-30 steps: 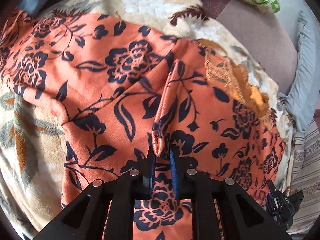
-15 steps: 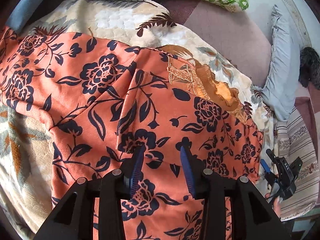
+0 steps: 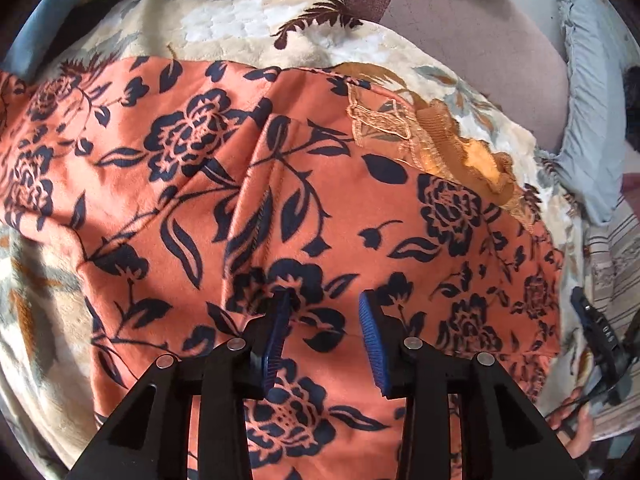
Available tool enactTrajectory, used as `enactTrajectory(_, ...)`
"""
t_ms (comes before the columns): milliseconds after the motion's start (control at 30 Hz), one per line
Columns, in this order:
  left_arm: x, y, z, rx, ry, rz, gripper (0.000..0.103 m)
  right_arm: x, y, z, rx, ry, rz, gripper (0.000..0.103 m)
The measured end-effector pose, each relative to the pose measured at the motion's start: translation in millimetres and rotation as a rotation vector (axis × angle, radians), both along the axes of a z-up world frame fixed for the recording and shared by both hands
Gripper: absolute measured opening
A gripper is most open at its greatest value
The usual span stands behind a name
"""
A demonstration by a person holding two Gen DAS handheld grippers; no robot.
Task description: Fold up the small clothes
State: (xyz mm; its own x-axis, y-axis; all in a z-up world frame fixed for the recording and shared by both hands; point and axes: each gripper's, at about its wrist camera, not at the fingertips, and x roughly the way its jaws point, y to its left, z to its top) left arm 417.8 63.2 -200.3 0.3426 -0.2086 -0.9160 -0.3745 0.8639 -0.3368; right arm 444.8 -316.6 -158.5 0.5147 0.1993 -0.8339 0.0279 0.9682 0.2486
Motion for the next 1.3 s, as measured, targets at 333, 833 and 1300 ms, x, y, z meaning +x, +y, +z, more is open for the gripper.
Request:
enactTrajectory(333, -26.4, 37.5, 23.1, -0.001, -0.014, -0.020, 0.045, -29.5, 61.7, -16.9, -0.132, 0.122, 0.107, 0.040)
enactTrajectory(833, -166.0, 414.5, 61.5, -0.141, -0.187, 0.548, 0.050, -78.0, 316.7, 19.7, -0.095, 0.041, 0.578, 0.040)
enactTrajectory(1300, -176.4, 527.7, -16.2, -0.448, -0.368, 0.717, 0.056, -116.3, 467.9, -1.7, -0.100, 0.125, 0.821, 0.040)
